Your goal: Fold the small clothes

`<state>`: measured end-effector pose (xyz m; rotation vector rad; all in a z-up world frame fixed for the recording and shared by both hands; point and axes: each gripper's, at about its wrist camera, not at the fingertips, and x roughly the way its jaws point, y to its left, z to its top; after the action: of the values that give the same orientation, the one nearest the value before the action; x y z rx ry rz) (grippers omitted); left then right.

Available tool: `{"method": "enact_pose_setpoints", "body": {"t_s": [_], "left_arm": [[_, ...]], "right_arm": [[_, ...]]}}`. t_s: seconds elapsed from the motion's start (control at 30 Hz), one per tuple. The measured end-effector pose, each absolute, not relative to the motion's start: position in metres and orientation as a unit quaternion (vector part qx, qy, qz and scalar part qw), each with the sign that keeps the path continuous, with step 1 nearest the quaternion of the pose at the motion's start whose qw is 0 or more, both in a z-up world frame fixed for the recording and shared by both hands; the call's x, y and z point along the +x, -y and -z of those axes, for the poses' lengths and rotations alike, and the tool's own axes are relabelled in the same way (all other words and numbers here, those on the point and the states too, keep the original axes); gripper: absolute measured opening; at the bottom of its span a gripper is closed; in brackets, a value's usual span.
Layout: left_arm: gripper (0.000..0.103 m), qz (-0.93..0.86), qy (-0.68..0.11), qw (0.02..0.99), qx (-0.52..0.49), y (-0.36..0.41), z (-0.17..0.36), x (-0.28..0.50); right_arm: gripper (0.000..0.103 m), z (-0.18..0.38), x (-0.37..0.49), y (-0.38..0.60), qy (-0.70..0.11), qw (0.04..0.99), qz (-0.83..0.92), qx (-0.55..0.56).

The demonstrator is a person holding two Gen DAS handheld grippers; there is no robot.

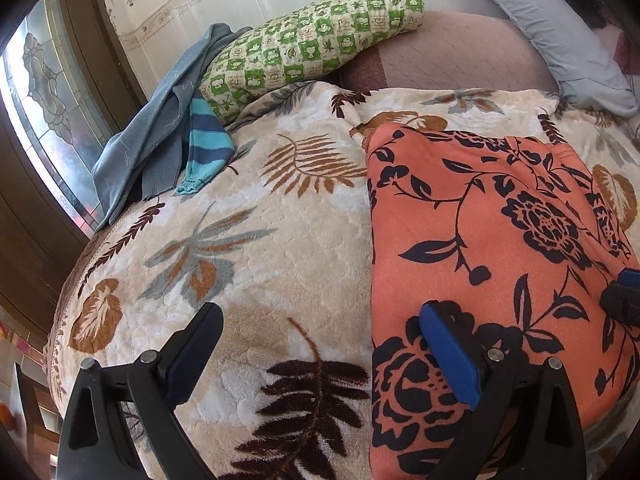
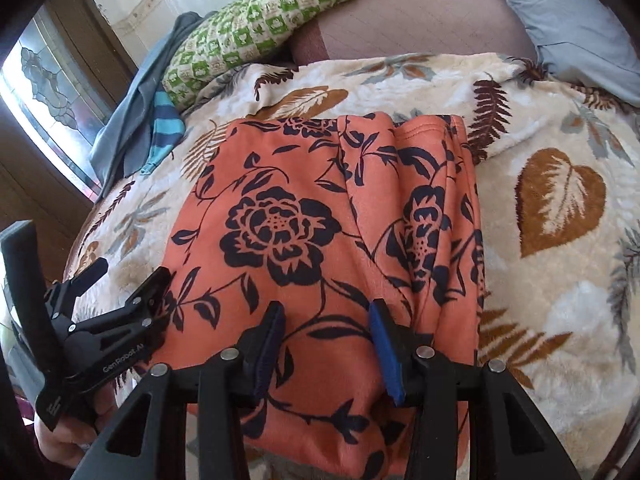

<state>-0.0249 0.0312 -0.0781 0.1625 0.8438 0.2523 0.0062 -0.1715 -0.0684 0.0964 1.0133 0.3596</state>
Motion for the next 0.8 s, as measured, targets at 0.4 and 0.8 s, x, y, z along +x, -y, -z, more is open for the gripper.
{"method": "enact_pose_setpoints", "body": {"t_s": [0.4,0.8], "left_arm": [[0.099,-0.129,-0.402,0.904,0.064,-0.026,0.072,-0.038],[0.099,-0.124,-0.388,0.913,0.018,-0.025,0.052,-0.071]], "right_arm": [[0.050,0.069,-0.020,0.185,-0.454,0.867,-0.195,0.059],[0.051,0.045,-0.032,0.188,-0.409,0.891,-0.191,0.056]]}}
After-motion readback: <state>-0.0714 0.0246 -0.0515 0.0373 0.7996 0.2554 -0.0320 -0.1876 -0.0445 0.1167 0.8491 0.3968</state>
